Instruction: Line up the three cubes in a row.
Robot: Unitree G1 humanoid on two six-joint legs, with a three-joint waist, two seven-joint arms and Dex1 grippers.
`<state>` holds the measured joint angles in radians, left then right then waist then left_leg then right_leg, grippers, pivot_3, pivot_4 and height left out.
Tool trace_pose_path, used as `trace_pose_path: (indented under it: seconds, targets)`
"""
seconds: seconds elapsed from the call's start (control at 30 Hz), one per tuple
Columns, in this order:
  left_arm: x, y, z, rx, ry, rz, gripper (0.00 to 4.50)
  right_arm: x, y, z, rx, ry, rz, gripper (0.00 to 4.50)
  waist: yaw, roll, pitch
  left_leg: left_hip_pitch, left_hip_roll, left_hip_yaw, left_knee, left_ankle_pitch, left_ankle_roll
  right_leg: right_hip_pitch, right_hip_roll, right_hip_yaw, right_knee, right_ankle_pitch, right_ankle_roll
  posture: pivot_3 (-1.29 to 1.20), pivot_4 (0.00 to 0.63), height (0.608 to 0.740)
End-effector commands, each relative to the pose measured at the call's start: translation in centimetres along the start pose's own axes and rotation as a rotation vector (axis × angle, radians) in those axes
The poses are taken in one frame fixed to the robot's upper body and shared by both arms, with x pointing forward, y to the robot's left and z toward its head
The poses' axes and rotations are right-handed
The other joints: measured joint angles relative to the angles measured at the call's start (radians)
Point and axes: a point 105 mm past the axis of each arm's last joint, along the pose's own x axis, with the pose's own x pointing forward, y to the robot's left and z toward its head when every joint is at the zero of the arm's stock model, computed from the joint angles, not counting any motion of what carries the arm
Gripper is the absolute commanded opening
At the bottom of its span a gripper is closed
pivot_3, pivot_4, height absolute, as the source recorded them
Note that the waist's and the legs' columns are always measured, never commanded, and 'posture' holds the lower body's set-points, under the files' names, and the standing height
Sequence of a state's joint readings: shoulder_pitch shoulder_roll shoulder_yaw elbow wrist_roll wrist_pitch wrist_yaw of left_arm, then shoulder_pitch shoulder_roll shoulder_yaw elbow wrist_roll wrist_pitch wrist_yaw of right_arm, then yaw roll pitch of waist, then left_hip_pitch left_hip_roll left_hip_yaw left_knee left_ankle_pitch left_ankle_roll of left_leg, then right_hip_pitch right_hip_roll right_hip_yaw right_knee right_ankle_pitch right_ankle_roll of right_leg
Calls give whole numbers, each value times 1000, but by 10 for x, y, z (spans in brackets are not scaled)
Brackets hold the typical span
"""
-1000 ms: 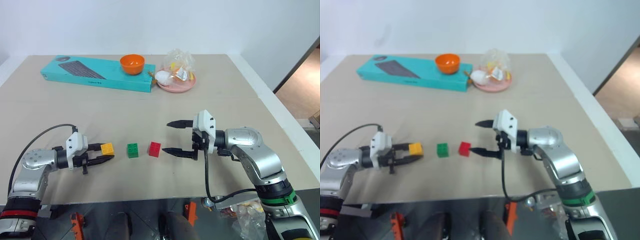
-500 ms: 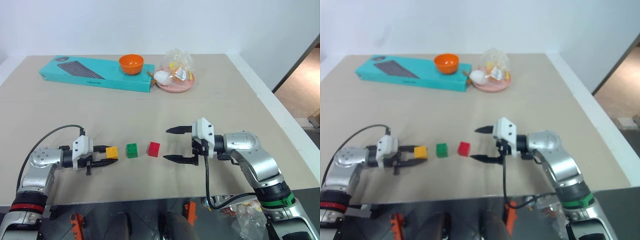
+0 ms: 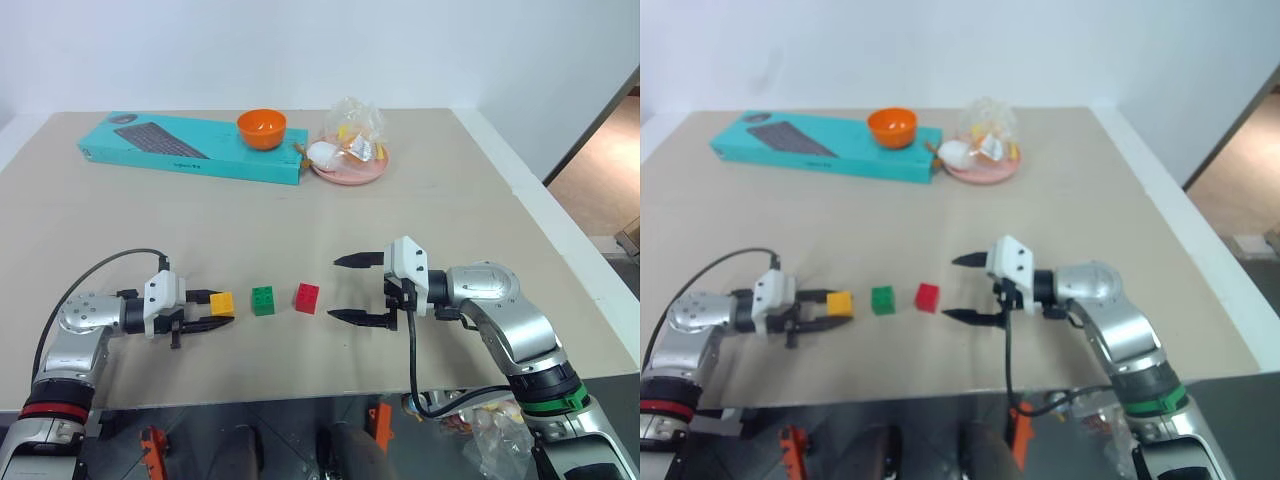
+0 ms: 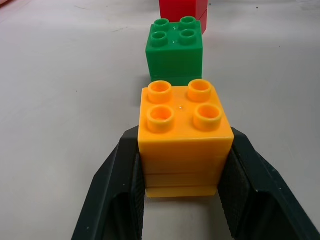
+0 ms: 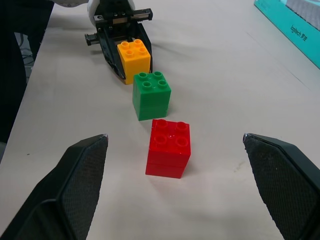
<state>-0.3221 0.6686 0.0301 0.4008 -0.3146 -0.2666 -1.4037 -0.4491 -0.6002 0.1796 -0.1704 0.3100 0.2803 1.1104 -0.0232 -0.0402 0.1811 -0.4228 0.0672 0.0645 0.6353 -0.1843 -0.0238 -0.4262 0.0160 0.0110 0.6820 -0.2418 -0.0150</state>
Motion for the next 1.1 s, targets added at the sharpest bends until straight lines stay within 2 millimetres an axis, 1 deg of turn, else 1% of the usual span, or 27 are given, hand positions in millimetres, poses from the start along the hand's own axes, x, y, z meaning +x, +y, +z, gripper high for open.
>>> trace_pose_path:
  seconds: [0.03, 0.1, 0.13, 0.17, 0.23, 0.33, 0.4, 0.47, 0.63, 0.7, 0.73, 0.77, 0.83, 0.9, 0.97, 1.03, 1.1]
  targets:
    - [-11, 4, 0, 24, 44, 4, 1669, -1, -3, 9, -41, -20, -10, 4500, -1, 0, 0, 0, 0, 0, 0, 0, 0, 0, 0, 0, 0, 0, 0, 0, 150, 740]
    - [-11, 3, -3, 16, 59, -4, 1669, -1, -4, 9, -42, -20, -11, 4500, -1, 0, 0, 0, 1, 0, 0, 0, 0, 0, 1, 0, 0, 0, -1, 0, 150, 740]
    - [-12, 3, -4, 11, 66, -8, 2401, -1, -4, 9, -42, -20, -12, 4500, -1, 0, 0, 0, 1, 0, 0, 0, 0, 0, 2, 0, 0, 0, -1, 0, 150, 740]
    - [-12, 3, -5, 11, 70, -13, 2651, -1, -4, 9, -42, -19, -12, 4500, -1, 0, 0, 0, 2, 0, 0, 0, 0, 0, 2, 0, 0, 0, -1, 0, 150, 740]
    - [-14, 5, -3, 23, 73, -18, 3300, -1, -4, 9, -42, -19, -13, 4500, 0, 0, 0, 0, 2, 0, 0, 0, 0, 0, 2, 0, 0, 0, -2, 0, 150, 740]
    - [-18, 10, 4, 38, 72, -7, 4430, -2, -4, 10, -35, -27, -17, 4500, 0, 0, 0, 0, 2, 1, 0, 0, 0, 0, 2, 1, 0, 0, -2, 0, 150, 740]
    - [-21, 13, 11, 34, 67, 4, 4473, -3, -4, 11, -32, -32, -22, 4500, 0, 0, 0, 0, 1, 1, 0, 0, 0, -1, 1, 1, 0, 0, -2, 0, 150, 740]
    - [-25, 13, 21, 27, 56, -6, 4473, -3, -4, 12, -30, -36, -25, 4500, 0, 0, 0, 0, 1, 1, 0, 0, 0, -1, 0, 1, 0, 0, -2, 0, 150, 740]
    - [-36, 3, 69, -123, -5, -52, 4473, -9, -4, 17, -33, -42, -32, 4500, -1, 0, 0, -2, 1, 1, 0, 0, 0, -2, 0, 1, 0, 0, -1, 0, 150, 740]
    - [-39, 7, 83, -154, -10, -36, 4473, -11, -5, 20, -34, -46, -38, 4500, -1, 0, 0, -1, 1, 1, -1, 0, 0, -3, 0, 1, 0, -1, -1, 0, 150, 740]
    - [-40, 10, 87, -165, -12, -24, 4473, -12, -5, 20, -34, -47, -39, 4500, 0, 0, 0, -1, 1, 1, -1, 0, 0, -3, 0, 1, 0, -1, -1, 0, 150, 740]
    - [-38, 16, 94, -155, -28, 4, 4473, -13, -8, 24, -30, -59, -51, 4500, 0, 0, 0, -1, 1, 1, -1, 0, 0, -2, 0, 1, 0, -1, -1, 0, 150, 740]
    - [-28, 37, 102, -114, -75, 116, 4473, -14, -17, 32, -9, -100, -92, 4500, 3, 1, 0, 0, 0, 0, 0, 0, 0, -1, 0, 0, 0, -1, -1, 0, 150, 740]
    - [-14, 51, 102, -61, -99, 202, 4473, -13, -30, 35, -11, -118, -153, 4500, 4, 1, 0, -1, -1, -1, 1, 0, 0, 0, 0, -1, 0, 0, 0, 0, 150, 740]
    - [0, 56, 99, 1, -109, 248, 4473, -11, -43, 33, -20, -112, -205, 4500, 1, 0, 0, 0, -2, 1, 1, 1, 1, 1, 1, 1, 0, 1, 1, 0, 150, 740]
    - [14, 61, 95, 29, -123, 293, 4473, -9, -56, 29, 6, -119, -248, 4500, -1, 0, 0, 1, -2, 1, 1, 1, 1, 0, 1, 5, 0, 2, 3, 0, 150, 740]
    - [23, 67, 90, 46, -125, 341, 4473, -7, -66, 27, 44, -132, -280, 4500, -1, 0, 0, -1, -3, 2, 1, 1, 1, -1, 1, 6, 0, 2, 3, 0, 150, 740]
